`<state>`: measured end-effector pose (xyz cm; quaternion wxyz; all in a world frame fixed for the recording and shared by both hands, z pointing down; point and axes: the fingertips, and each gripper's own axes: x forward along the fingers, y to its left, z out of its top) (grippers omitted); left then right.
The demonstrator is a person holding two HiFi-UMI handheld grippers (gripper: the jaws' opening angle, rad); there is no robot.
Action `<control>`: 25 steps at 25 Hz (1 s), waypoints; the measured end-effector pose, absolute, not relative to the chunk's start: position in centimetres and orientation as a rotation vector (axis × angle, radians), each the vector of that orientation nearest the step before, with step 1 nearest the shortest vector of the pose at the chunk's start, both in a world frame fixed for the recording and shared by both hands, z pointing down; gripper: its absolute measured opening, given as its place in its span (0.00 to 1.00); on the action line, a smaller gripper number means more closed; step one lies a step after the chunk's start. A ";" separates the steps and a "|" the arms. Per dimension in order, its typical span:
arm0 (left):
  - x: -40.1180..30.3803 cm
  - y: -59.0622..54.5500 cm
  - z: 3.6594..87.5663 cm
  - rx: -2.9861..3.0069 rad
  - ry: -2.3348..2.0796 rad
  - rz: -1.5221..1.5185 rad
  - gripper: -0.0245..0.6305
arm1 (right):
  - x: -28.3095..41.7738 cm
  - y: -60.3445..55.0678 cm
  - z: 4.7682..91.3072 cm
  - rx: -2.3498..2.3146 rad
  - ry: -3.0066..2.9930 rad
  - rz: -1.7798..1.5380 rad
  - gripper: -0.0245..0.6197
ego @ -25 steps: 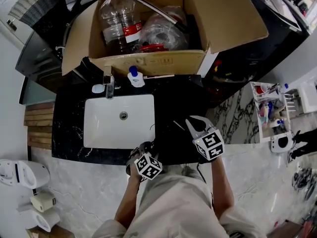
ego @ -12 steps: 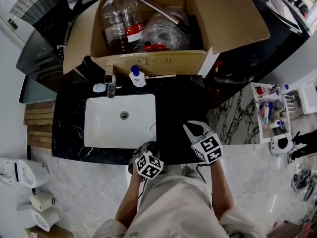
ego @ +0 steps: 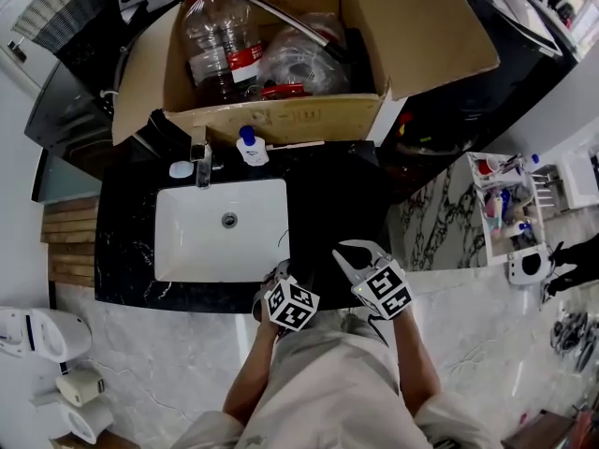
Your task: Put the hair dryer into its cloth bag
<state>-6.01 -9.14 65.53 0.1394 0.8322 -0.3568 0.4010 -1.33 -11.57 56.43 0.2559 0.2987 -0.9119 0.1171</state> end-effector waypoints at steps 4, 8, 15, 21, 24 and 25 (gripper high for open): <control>-5.5 -9.9 65.8 2.406 -1.038 1.140 0.17 | -2.0 -10.5 57.1 0.757 -2.475 0.330 0.08; -4.9 -10.6 66.2 2.404 -1.048 1.113 0.17 | -2.7 -9.8 57.6 0.708 -2.474 0.339 0.08; -4.1 -12.1 65.9 2.411 -1.076 1.045 0.17 | -3.2 -8.6 58.4 0.633 -2.484 0.350 0.08; -3.3 -13.2 65.6 2.422 -1.090 0.966 0.17 | -3.8 -7.6 57.8 0.569 -2.502 0.386 0.08; -3.0 -13.6 65.5 2.426 -1.096 0.933 0.17 | -3.8 -7.4 57.8 0.551 -2.506 0.393 0.08; -2.9 -13.7 65.5 2.427 -1.098 0.923 0.17 | -3.8 -7.3 57.8 0.545 -2.507 0.396 0.08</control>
